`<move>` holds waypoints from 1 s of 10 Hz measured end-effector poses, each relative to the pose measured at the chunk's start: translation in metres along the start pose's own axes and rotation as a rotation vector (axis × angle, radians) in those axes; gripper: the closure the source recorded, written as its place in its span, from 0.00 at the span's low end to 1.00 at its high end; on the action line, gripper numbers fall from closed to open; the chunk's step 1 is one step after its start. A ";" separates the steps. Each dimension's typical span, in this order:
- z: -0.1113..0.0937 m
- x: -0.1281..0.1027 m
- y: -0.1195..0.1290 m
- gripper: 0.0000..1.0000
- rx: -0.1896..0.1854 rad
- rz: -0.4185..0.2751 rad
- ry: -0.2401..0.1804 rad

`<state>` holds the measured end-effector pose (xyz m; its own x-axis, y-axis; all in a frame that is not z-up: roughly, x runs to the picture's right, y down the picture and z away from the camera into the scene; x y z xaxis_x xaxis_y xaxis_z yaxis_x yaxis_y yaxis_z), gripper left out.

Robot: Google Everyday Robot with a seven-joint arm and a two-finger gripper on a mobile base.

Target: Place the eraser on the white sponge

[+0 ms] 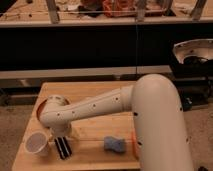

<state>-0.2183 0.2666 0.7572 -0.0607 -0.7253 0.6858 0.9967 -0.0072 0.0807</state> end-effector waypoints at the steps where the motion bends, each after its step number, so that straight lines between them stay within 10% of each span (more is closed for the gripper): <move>1: 0.002 0.000 -0.001 0.20 -0.003 -0.002 0.000; 10: 0.014 0.001 -0.005 0.20 -0.014 -0.018 0.003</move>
<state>-0.2243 0.2755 0.7683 -0.0784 -0.7272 0.6819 0.9961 -0.0297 0.0828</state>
